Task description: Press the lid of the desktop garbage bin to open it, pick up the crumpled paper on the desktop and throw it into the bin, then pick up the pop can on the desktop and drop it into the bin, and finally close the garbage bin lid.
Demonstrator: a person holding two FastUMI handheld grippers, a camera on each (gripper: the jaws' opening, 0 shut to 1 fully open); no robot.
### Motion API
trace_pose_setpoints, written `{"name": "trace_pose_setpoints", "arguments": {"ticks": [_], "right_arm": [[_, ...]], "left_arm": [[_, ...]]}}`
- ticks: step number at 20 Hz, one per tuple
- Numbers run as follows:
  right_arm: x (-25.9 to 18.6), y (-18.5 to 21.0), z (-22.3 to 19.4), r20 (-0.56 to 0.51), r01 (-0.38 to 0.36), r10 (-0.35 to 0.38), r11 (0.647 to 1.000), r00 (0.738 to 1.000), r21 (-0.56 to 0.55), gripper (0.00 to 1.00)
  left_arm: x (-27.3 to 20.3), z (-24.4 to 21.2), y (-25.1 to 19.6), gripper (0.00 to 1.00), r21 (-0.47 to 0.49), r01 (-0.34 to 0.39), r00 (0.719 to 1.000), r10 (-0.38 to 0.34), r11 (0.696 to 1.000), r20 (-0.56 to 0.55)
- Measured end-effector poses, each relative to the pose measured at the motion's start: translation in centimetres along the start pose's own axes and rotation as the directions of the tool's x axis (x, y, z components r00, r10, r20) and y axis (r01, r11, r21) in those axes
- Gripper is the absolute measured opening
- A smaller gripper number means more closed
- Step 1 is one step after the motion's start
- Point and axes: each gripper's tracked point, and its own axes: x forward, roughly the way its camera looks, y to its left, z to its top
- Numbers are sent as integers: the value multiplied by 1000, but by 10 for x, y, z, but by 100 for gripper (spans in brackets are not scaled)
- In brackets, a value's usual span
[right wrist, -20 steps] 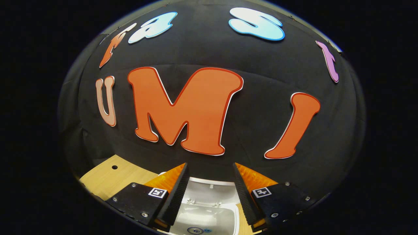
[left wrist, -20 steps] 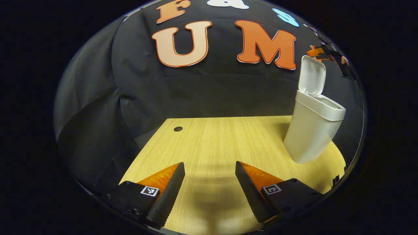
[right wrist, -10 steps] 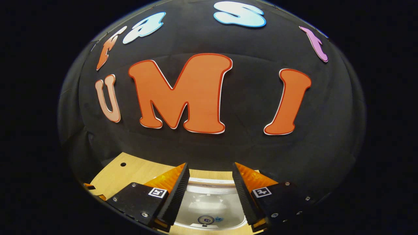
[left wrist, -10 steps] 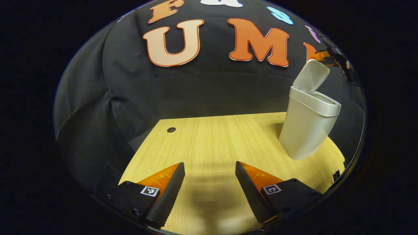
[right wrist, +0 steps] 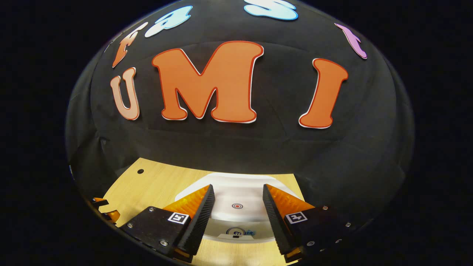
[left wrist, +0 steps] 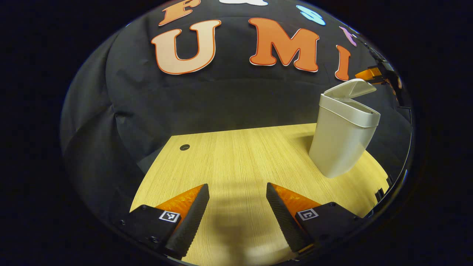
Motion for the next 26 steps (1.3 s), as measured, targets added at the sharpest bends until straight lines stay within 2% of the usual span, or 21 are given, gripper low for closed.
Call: {"name": "trace_pose_setpoints", "arguments": {"ticks": [2, 3, 4, 10, 15, 16, 17, 18, 23, 25, 26], "right_arm": [[-3, 2, -10, -20, -1, 1, 1000, 1000, 4, 80], [-5, 3, -15, -30, -1, 1, 1000, 1000, 4, 80], [-7, 4, -21, -42, -3, 3, 1000, 999, 3, 80], [-11, 9, -53, -128, -4, 3, 1000, 992, -7, 78], [-13, 11, -73, -189, -13, 13, 1000, 982, -1, 80], [-11, 11, -79, -207, -11, 12, 1000, 978, 4, 80], [-10, 12, -82, -208, -9, 10, 1000, 978, 8, 80], [-3, 14, -80, -181, -5, 6, 1000, 983, 10, 80], [-8, 17, -86, -179, 4, -3, 1000, 984, 1, 75], [-8, 18, -88, -194, 5, 0, 1000, 981, 23, 67], [-8, 18, -90, -197, 1, 6, 999, 980, 38, 70]], "left_arm": [[0, -2, -2, 99, 4, 14, 1000, -14, 1000, -5], [1, -3, -3, 96, 6, 18, 1000, -18, 1000, -8], [1, -4, -5, 99, 7, 22, 1000, -22, 1000, -10], [4, -8, -8, 99, 6, 30, 999, -30, 1000, -24], [6, -10, -9, 99, 4, 31, 999, -31, 1000, -37], [6, -12, -9, 96, 1, 31, 999, -31, 1000, -43], [6, -13, -10, 99, -3, 32, 998, -32, 999, -47], [6, -14, -11, 99, -6, 33, 998, -33, 999, -49], [11, -19, -14, 99, -11, 39, 997, -40, 999, -70], [13, -19, -18, 99, -13, 48, 996, -48, 999, -76], [13, -18, -19, 99, -11, 52, 996, -53, 999, -76]]}}
